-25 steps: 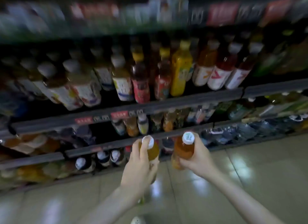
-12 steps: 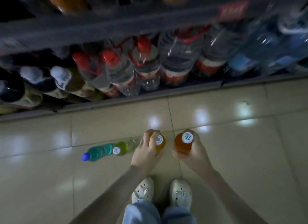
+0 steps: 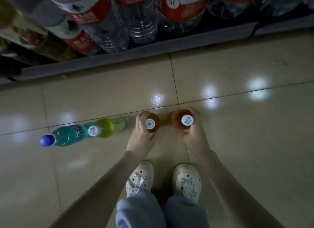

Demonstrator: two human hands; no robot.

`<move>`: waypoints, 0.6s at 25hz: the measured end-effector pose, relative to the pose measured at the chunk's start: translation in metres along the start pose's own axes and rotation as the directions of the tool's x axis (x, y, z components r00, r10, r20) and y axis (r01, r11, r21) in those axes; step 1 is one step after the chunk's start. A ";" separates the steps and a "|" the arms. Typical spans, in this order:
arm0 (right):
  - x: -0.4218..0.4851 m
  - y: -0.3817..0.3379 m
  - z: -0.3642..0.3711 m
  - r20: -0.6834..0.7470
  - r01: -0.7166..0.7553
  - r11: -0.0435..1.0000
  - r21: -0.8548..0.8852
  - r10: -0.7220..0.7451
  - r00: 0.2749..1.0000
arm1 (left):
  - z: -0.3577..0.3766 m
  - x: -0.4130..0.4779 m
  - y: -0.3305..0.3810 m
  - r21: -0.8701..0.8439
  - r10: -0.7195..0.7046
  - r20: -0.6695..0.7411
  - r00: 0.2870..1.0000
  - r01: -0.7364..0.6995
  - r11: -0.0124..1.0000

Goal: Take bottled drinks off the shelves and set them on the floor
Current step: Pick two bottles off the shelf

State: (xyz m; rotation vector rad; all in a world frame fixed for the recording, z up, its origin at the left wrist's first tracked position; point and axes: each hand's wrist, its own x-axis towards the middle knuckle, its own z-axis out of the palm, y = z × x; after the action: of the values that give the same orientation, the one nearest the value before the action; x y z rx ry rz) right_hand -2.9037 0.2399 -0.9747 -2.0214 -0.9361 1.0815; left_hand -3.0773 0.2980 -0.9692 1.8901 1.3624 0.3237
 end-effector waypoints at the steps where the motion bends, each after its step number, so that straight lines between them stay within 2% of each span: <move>1: -0.005 -0.011 -0.008 0.016 -0.033 0.999 0.025 0.032 0.999 | -0.010 -0.005 0.011 -0.008 -0.072 0.018 0.997 0.072 0.997; 4: -0.030 -0.080 -0.052 0.084 -0.138 0.990 0.041 0.134 0.987 | -0.065 -0.018 0.073 -0.010 -0.205 0.093 0.974 0.207 0.978; 7: -0.063 -0.182 -0.108 0.101 -0.083 0.996 0.015 0.081 0.992 | -0.145 -0.026 0.165 0.045 -0.175 0.183 0.967 0.170 0.984; 10: -0.090 -0.306 -0.175 0.052 -0.037 0.999 0.023 0.036 0.998 | -0.245 -0.022 0.278 0.110 -0.201 0.207 0.957 0.182 0.977; 13: -0.113 -0.448 -0.251 -0.099 0.123 0.990 0.066 -0.116 0.988 | -0.345 -0.017 0.389 0.069 -0.199 0.199 0.960 0.189 0.979; 15: -0.127 -0.545 -0.304 -0.189 0.305 0.951 0.047 -0.292 0.938 | -0.412 -0.013 0.460 0.099 -0.061 0.188 0.980 0.043 0.994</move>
State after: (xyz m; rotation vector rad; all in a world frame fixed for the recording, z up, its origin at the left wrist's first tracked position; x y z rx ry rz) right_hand -2.8438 0.3621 -0.3527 -1.8077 -1.0494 0.7447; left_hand -3.0091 0.4045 -0.3647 1.9047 1.3147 0.0506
